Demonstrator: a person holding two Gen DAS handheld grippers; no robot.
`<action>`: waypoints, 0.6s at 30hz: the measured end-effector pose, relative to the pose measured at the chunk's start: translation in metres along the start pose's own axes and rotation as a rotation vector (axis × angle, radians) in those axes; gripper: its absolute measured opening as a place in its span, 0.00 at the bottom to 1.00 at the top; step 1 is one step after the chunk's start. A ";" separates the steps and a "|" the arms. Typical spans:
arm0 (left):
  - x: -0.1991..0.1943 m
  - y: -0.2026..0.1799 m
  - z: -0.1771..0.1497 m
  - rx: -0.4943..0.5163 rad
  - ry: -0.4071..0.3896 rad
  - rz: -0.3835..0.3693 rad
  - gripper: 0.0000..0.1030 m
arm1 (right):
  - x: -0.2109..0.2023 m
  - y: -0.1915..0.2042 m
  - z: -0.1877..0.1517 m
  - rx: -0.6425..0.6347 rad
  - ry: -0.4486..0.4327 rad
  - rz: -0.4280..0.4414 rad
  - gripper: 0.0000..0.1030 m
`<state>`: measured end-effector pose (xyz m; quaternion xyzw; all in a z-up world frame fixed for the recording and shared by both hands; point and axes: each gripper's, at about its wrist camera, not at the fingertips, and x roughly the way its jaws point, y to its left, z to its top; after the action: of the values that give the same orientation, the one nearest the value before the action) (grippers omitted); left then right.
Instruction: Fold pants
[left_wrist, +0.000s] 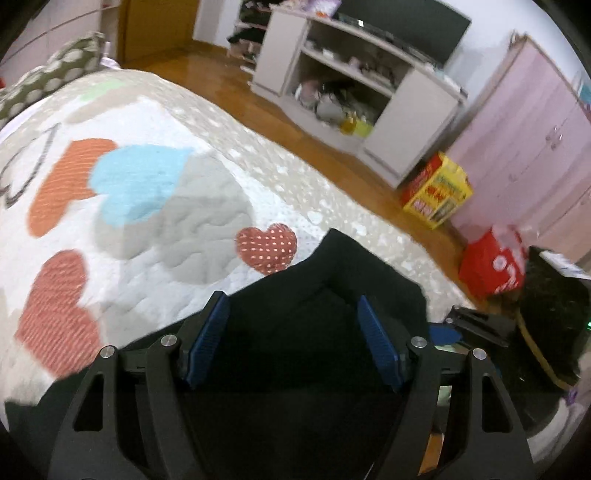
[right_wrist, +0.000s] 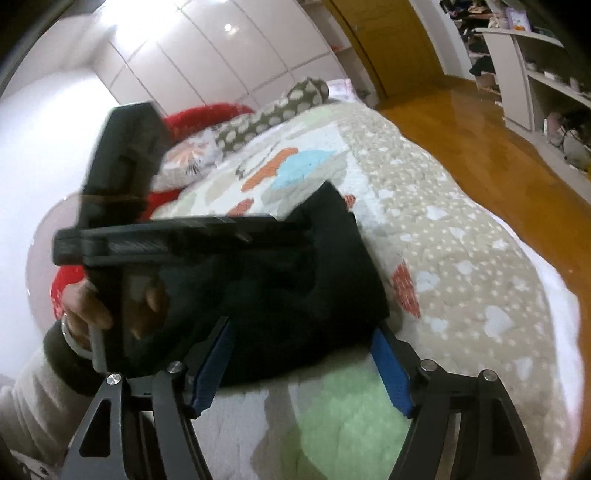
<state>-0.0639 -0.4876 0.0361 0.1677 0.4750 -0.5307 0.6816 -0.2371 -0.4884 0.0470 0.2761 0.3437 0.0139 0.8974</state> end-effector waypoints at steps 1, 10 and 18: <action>0.005 -0.001 0.000 0.008 -0.004 0.007 0.70 | 0.002 -0.001 0.000 0.007 -0.023 -0.002 0.69; -0.019 0.013 -0.003 -0.059 -0.083 -0.049 0.51 | 0.006 0.016 0.026 0.020 -0.057 0.091 0.22; -0.146 0.070 -0.042 -0.231 -0.279 0.025 0.57 | 0.023 0.129 0.052 -0.224 -0.035 0.242 0.21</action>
<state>-0.0199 -0.3474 0.1169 0.0190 0.4316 -0.4822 0.7621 -0.1662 -0.3999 0.1300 0.2140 0.2886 0.1554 0.9202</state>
